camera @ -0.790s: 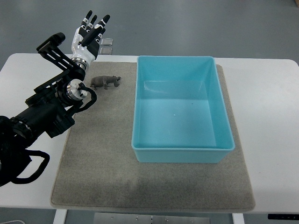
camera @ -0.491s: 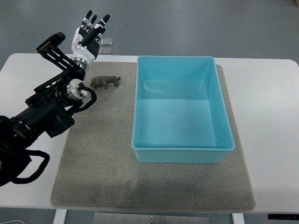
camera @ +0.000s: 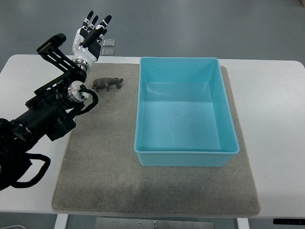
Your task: Place brown hippo in blue box with left hand
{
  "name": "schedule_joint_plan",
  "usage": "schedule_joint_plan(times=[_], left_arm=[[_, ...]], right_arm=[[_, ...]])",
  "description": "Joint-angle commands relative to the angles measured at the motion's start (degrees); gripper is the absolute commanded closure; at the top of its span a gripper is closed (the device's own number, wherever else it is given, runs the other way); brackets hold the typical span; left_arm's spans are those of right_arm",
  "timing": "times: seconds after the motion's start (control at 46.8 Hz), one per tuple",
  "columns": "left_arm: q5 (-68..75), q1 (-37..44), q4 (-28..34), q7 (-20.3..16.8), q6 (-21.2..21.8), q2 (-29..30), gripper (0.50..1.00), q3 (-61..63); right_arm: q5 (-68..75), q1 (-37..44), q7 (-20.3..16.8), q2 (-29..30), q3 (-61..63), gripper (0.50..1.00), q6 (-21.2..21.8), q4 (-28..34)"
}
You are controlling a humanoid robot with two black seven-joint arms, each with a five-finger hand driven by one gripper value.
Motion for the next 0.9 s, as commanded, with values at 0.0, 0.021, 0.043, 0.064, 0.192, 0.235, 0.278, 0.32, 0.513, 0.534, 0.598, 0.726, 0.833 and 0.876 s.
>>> schedule_joint_plan(times=[0.0, 0.021, 0.043, 0.064, 0.192, 0.235, 0.278, 0.32, 0.513, 0.534, 0.598, 0.726, 0.833, 0.876], left_arm=[[0.0, -0.1, 0.0, 0.0, -0.1, 0.0, 0.504, 0.0], [0.0, -0.1, 0.0, 0.0, 0.0, 0.1, 0.504, 0.0], [0.0, -0.1, 0.0, 0.0, 0.0, 0.1, 0.504, 0.0], [0.0, -0.1, 0.0, 0.0, 0.0, 0.1, 0.504, 0.0], [0.0, -0.2, 0.0, 0.0, -0.1, 0.4, 0.504, 0.1], [0.0, -0.3, -0.1, 0.0, -0.1, 0.4, 0.504, 0.1], [0.1, -0.3, -0.1, 0.0, -0.1, 0.4, 0.504, 0.1], [0.1, -0.3, -0.2, 0.0, -0.1, 0.6, 0.504, 0.1], [0.4, -0.3, -0.4, 0.0, -0.2, 1.2, 0.504, 0.3], [0.6, -0.3, -0.5, 0.0, -0.2, 1.3, 0.504, 0.6], [1.3, -0.3, -0.8, 0.0, -0.2, 1.8, 0.504, 1.4], [1.8, -1.0, -1.5, 0.0, -0.2, 3.8, 0.504, 4.6], [2.0, -1.5, -4.0, 0.0, -0.1, 6.1, 0.504, 9.1], [2.2, -1.9, -5.1, 0.0, -0.1, 7.2, 0.504, 11.1]], right_arm=[[0.0, 0.0, 0.0, 0.0, 0.0, 0.564, 0.1, 0.0], [0.0, 0.0, 0.0, 0.0, 0.0, 0.564, 0.0, 0.0], [0.0, 0.0, 0.0, 0.0, 0.0, 0.564, 0.0, 0.0], [0.0, 0.0, 0.0, 0.0, 0.0, 0.564, 0.0, 0.0], [0.0, 0.0, 0.0, 0.0, 0.0, 0.564, 0.0, 0.0], [0.0, 0.0, 0.0, 0.0, 0.0, 0.564, 0.0, 0.0], [0.0, 0.0, 0.0, 0.0, 0.0, 0.564, 0.0, 0.0], [0.0, 0.0, 0.0, 0.0, 0.0, 0.564, 0.1, 0.0], [0.0, 0.0, 0.0, 0.0, 0.0, 0.564, 0.0, 0.0], [0.0, 0.0, 0.0, 0.0, 0.0, 0.564, 0.0, 0.0], [0.0, 0.0, 0.0, 0.0, 0.0, 0.564, 0.0, 0.0], [0.0, 0.0, 0.0, 0.0, 0.0, 0.564, 0.0, 0.0], [0.0, 0.0, 0.0, 0.0, 0.0, 0.564, 0.0, 0.0], [0.0, 0.0, 0.0, 0.0, 0.0, 0.564, 0.0, 0.0]])
